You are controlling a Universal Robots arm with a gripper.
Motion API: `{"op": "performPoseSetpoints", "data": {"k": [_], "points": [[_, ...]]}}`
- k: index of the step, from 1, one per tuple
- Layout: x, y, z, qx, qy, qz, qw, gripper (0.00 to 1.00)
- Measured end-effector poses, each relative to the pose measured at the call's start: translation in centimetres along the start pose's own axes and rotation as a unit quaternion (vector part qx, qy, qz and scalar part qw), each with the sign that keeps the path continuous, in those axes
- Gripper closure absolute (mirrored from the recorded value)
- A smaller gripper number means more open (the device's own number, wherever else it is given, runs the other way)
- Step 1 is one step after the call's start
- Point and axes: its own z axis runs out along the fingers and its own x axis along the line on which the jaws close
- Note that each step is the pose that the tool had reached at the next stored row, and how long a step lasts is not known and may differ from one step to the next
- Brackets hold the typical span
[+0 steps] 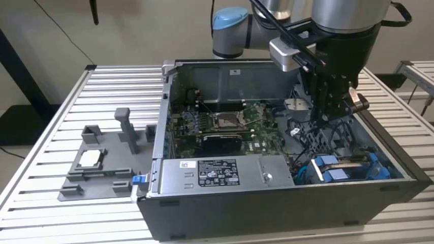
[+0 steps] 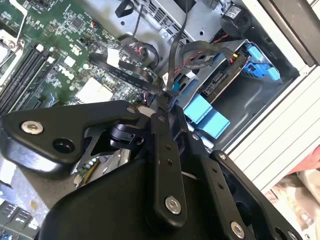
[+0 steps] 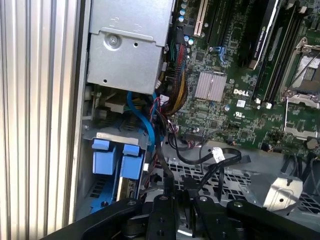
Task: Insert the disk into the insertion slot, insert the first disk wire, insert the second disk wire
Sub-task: 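Insert the second disk wire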
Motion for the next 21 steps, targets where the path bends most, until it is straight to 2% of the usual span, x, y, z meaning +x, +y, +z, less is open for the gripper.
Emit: {"op": "performPoseSetpoints", "data": {"k": [3, 4, 14, 15, 21], "points": [[0.0, 0.0, -0.01, 0.0, 0.0003, 0.0, 1.0, 0.8], [0.0, 0.0, -0.01, 0.0, 0.0003, 0.0, 1.0, 0.86], [0.06, -0.02, -0.15, 0.0, 0.0002, -0.001, 1.0, 0.84], [0.06, -0.03, -0.15, -0.0002, 0.0009, -0.001, 1.0, 0.78], [0.07, -0.03, 0.01, -0.001, 0.0048, -0.004, 0.99998, 0.78]]}}
